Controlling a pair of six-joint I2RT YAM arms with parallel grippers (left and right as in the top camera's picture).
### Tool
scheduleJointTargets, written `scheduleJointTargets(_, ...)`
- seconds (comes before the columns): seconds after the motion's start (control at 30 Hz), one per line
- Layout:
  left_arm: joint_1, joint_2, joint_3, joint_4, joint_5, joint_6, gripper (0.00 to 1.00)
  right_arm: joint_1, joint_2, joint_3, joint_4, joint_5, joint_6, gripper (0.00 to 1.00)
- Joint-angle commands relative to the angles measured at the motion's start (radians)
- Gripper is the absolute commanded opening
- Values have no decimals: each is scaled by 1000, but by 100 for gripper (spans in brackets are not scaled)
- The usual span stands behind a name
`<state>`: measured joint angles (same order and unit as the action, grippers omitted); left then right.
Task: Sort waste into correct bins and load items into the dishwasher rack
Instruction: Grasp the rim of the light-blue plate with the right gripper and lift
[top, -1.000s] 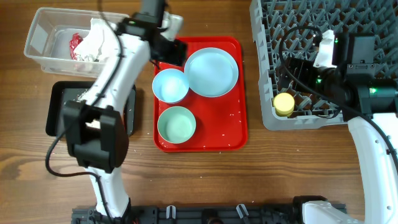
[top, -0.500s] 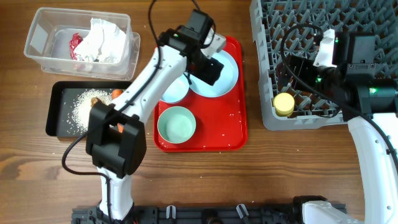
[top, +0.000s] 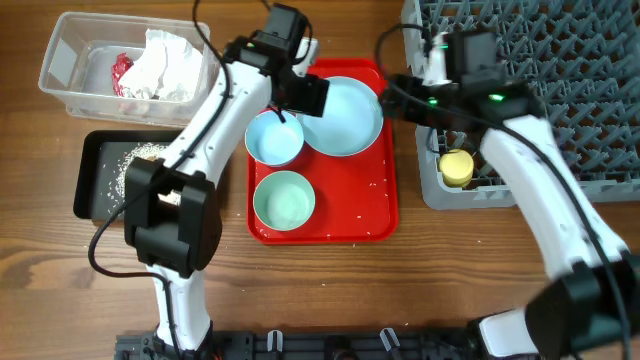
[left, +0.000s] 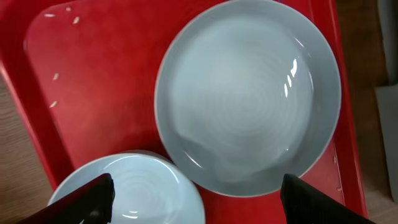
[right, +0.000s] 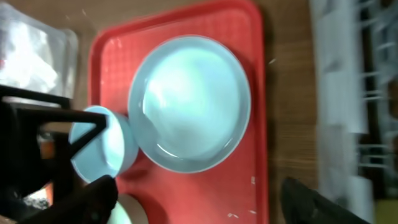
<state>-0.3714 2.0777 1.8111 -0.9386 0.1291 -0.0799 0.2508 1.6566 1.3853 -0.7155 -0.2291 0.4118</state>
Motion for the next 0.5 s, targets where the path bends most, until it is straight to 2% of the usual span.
scheduleJointTargets(0.0, 0, -23, 10, 0, 19, -41, 85, 10, 111, 8, 10, -9, 36, 79)
scheduleJointTargets(0.07, 0, -23, 10, 2, 19, -40, 86, 10, 161, 8, 13, -8, 33, 73)
scheduleJointTargets(0.27, 6, -23, 10, 3, 12, -40, 87, 10, 279, 8, 63, -10, 2, 47)
scheduleJointTargets(0.4, 23, -23, 10, 5, -1, -55, 90, 12, 330, 8, 69, -13, 4, 44)
scheduleJointTargets(0.47, 44, -23, 10, 9, -20, -125, 92, 17, 350, 8, 72, -13, 6, 44)
